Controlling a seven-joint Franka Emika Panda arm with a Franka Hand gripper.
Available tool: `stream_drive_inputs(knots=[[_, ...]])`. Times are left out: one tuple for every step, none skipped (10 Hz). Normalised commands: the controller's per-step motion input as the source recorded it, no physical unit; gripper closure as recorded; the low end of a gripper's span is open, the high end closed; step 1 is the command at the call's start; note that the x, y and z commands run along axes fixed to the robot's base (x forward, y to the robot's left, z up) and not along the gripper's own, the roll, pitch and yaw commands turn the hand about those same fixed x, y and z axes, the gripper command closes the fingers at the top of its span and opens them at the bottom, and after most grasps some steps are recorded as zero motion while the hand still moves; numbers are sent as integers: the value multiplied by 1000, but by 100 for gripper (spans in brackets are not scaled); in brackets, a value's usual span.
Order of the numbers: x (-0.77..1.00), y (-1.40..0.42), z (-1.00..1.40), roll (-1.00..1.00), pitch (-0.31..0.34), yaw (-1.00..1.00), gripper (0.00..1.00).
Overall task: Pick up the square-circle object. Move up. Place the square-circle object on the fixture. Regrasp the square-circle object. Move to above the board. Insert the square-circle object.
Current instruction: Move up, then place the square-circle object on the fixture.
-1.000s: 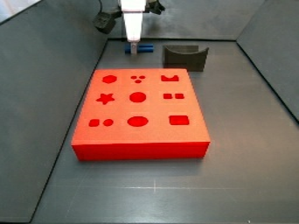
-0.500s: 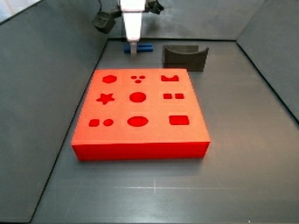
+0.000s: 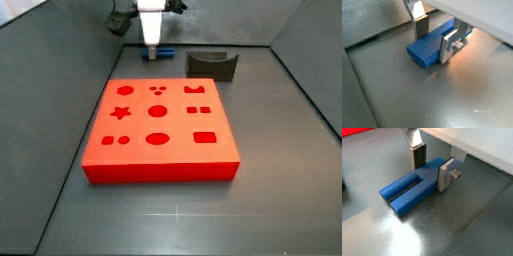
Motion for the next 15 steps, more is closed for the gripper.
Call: stream_drive_inputs(knots=[[-46,14,805,-12,28,-41,100],[-54,6,687,-5,62,-49,100],[-39,7,615,2,80,-45,100],[-16,11,456,17,118,-38,100],[-11,8,333,38,133,-33,100],[-13,0,213,61,137,-25,100],[0,0,1000,0,0,0,100],[1,0,1000,15,-5,11,100],[-9,-1,1000,20,19,8,100],[-15,-1,1000,31,45,2,100],[-15,1,1000,47,82,-7,100],[-17,1,1000,62,104,-9,100],[-21,-1,1000,79,115,-1,100],[-25,-6,1000,93,124,7,100],[-26,-11,1000,113,133,19,100]])
